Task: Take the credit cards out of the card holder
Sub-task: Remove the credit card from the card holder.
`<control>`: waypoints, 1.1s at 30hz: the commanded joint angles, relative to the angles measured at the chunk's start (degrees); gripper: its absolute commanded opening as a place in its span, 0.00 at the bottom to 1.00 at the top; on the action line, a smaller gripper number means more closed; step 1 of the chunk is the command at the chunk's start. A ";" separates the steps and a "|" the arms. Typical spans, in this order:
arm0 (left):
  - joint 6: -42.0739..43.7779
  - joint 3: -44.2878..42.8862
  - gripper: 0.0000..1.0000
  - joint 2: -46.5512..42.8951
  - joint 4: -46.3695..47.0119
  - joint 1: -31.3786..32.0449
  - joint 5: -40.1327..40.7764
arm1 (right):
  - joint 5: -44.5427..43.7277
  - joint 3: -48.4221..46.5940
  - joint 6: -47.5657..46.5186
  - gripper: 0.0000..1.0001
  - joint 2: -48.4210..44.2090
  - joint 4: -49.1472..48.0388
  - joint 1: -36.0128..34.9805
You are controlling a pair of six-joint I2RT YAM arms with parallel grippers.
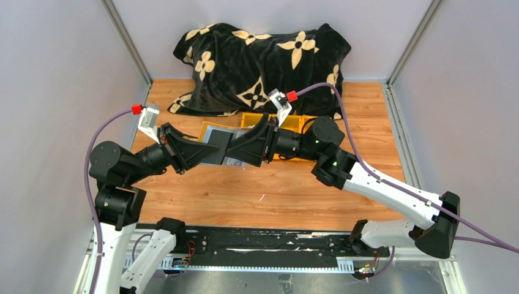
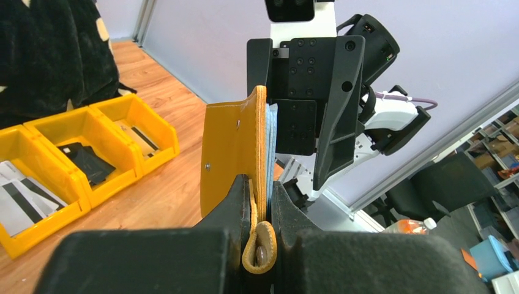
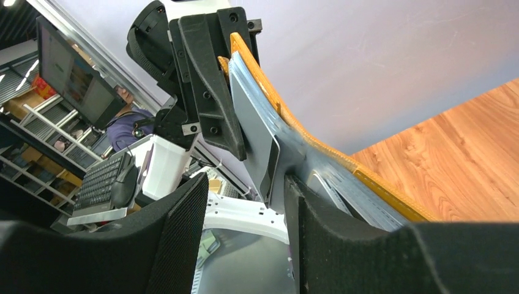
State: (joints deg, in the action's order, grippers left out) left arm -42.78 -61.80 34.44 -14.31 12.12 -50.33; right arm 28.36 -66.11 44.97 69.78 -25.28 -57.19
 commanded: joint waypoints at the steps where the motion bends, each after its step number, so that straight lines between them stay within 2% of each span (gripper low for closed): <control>1: -2.27 -0.67 0.00 -1.83 1.46 1.17 -8.80 | -8.97 -1.31 -1.98 0.52 2.64 0.98 1.12; 8: -4.24 -0.11 0.00 -2.05 4.11 1.17 -10.05 | -3.93 -0.35 6.22 0.44 6.87 -9.84 1.03; 12: -4.48 0.18 0.03 -2.31 5.30 1.20 -11.42 | -7.82 -0.29 6.55 0.32 6.42 -8.29 0.71; 17: -3.97 0.50 0.09 -2.40 5.42 1.19 -11.45 | -13.53 -1.89 2.25 0.21 5.63 -3.29 -2.30; 26: -4.84 0.14 0.20 -1.79 6.41 1.15 -11.70 | -13.25 -0.35 3.46 0.01 5.59 -5.90 -3.55; 33: -8.84 -0.06 0.25 -1.40 9.74 1.15 -12.59 | -12.49 4.60 5.32 0.00 3.12 -11.83 -3.18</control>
State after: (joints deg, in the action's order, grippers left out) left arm -45.43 -61.28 33.19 -8.97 11.42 -50.33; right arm 20.78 -64.27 49.93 71.75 -34.09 -60.03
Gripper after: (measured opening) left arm 0.241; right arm 0.012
